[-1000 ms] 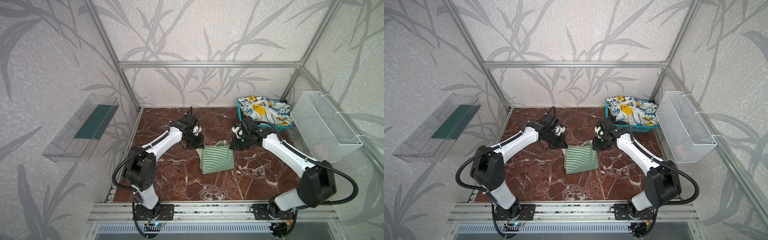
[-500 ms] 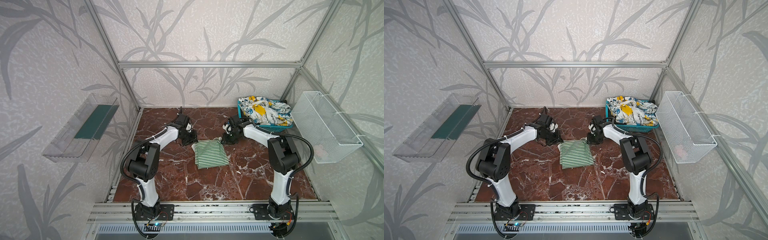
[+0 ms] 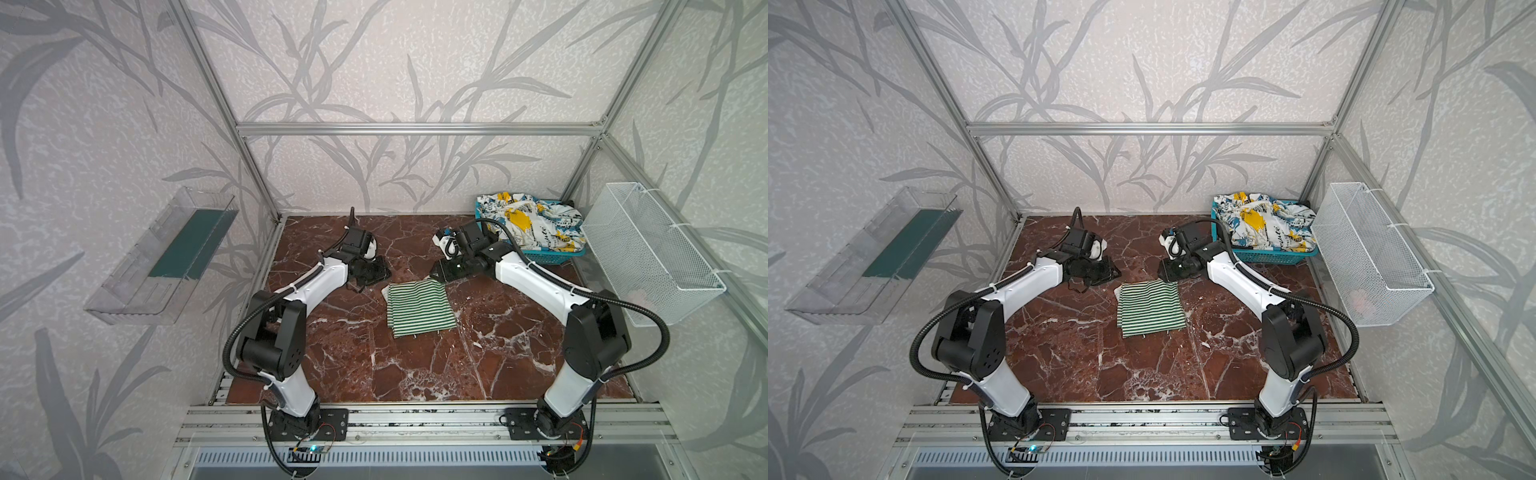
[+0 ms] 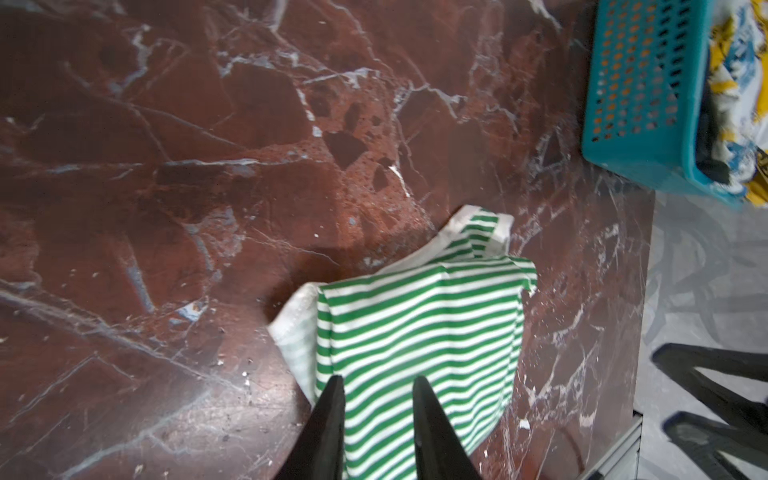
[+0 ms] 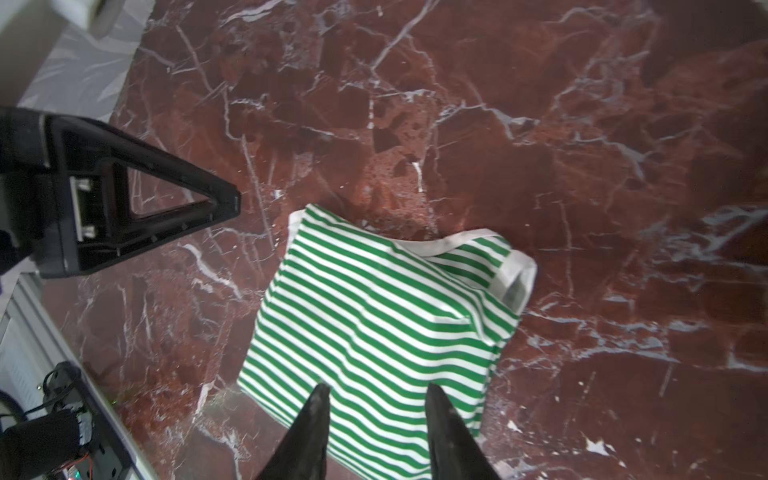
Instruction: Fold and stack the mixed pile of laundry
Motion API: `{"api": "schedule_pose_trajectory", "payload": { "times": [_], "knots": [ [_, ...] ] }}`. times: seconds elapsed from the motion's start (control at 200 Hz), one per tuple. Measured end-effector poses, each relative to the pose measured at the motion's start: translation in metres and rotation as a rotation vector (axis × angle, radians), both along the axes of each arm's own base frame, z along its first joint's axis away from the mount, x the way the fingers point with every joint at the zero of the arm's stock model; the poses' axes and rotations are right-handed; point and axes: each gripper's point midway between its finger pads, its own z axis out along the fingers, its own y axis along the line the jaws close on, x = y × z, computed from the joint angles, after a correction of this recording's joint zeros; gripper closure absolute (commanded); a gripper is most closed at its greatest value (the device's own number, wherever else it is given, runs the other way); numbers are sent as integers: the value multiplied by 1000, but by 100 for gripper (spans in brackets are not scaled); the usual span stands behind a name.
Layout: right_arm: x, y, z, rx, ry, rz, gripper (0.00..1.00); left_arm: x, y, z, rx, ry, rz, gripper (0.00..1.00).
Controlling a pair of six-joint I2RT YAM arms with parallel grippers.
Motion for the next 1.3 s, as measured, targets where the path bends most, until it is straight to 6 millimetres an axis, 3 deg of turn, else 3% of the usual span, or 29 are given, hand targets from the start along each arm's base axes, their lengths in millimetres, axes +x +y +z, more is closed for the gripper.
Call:
{"api": "schedule_pose_trajectory", "payload": {
  "times": [0.065,0.14,0.32,0.415,0.52,0.68,0.91,0.98,1.055,1.2,1.3],
  "knots": [
    [-5,4,-10,-12,20,13,67,-11,-11,9,-1,-31,-43,72],
    [-5,4,-27,-32,58,8,69,-30,-18,5,11,-34,-70,71],
    [0,-3,-84,-121,150,-35,77,-86,-8,-45,58,84,-41,63],
    [6,-8,-111,-181,184,-75,79,-101,5,-62,85,130,2,60],
    [17,-12,-130,-235,206,-118,79,-103,10,-63,92,127,32,52],
    [36,-5,-130,-239,194,-155,76,-95,9,-52,74,75,56,36],
    [26,-8,-125,-220,197,-150,58,-84,5,-59,81,62,47,36],
    [16,-12,-117,-220,207,-140,57,-78,2,-68,91,78,43,39],
    [8,-15,-93,-205,190,-127,55,-74,-1,-77,98,97,41,42],
    [-5,-24,-7,-123,47,-118,53,-70,-4,-88,104,120,36,50],
    [-25,-39,53,-58,-75,-124,51,-65,-10,-89,93,122,25,56]
  ]
}}
